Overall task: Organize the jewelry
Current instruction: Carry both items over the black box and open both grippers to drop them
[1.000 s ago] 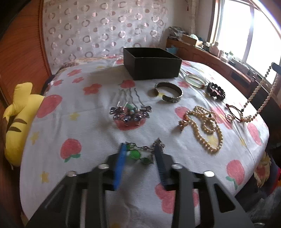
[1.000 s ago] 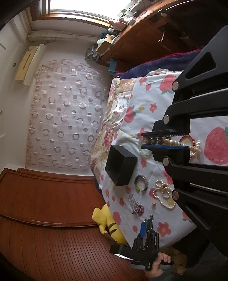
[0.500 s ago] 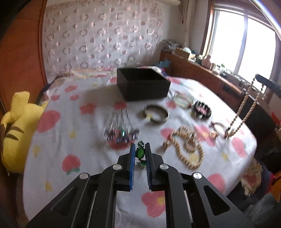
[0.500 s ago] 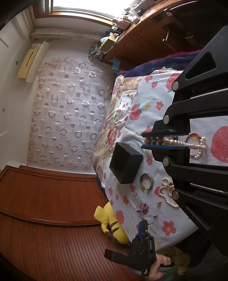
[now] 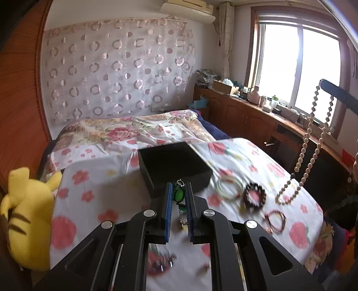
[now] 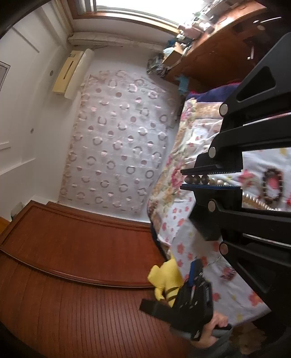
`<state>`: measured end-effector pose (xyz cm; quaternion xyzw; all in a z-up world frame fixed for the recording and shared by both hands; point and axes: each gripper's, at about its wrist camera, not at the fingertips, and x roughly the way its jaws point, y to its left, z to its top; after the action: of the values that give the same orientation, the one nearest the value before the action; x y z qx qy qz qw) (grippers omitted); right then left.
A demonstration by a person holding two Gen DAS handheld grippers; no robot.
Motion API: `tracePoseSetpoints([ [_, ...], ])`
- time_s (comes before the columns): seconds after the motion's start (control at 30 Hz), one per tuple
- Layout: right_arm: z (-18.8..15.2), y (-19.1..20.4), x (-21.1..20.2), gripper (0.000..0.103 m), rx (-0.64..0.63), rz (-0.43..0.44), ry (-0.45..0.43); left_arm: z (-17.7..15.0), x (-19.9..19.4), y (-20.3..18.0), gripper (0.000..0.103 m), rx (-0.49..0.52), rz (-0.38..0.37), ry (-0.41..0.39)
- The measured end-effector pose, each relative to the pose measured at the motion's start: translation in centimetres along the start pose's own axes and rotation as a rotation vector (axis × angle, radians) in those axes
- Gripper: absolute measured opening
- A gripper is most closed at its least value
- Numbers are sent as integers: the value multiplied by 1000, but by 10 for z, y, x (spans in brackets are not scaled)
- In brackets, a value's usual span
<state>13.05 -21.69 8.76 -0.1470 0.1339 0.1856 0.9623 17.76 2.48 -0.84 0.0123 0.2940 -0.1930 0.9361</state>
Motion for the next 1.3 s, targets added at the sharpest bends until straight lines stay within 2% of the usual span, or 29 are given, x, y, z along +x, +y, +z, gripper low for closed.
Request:
tracePoseSetpoints([
  [0.23, 38, -8, 51, 8, -30, 37, -18, 41, 49, 14, 10, -1, -26, 27],
  [0.53, 64, -11, 120, 8, -66, 71, 3, 59, 105, 26, 11, -2, -14, 73],
  [0.6, 64, -9, 134, 8, -64, 83, 10, 57, 116, 34, 25, -28, -11, 86],
  [0.63, 63, -8, 141, 8, -60, 95, 14, 55, 120, 36, 40, -38, -2, 88],
  [0.67, 61, -7, 149, 8, -56, 107, 22, 54, 122, 40, 48, -49, 8, 86],
  [0.73, 58, -2, 160, 8, -55, 123, 32, 51, 125, 45, 48, -60, 9, 83],
  [0.8, 53, 2, 170, 8, -47, 148, 45, 49, 124, 48, 54, -62, 34, 78],
  [0.87, 45, 7, 184, 9, -38, 176, 68, 47, 119, 50, 69, -65, 61, 57],
  [1.07, 14, 22, 218, 9, -2, 244, 150, 45, 104, 55, 81, -54, 137, 12],
  [1.3, -26, 43, 247, 9, 32, 302, 257, 39, 97, 57, 82, -36, 178, 11],
])
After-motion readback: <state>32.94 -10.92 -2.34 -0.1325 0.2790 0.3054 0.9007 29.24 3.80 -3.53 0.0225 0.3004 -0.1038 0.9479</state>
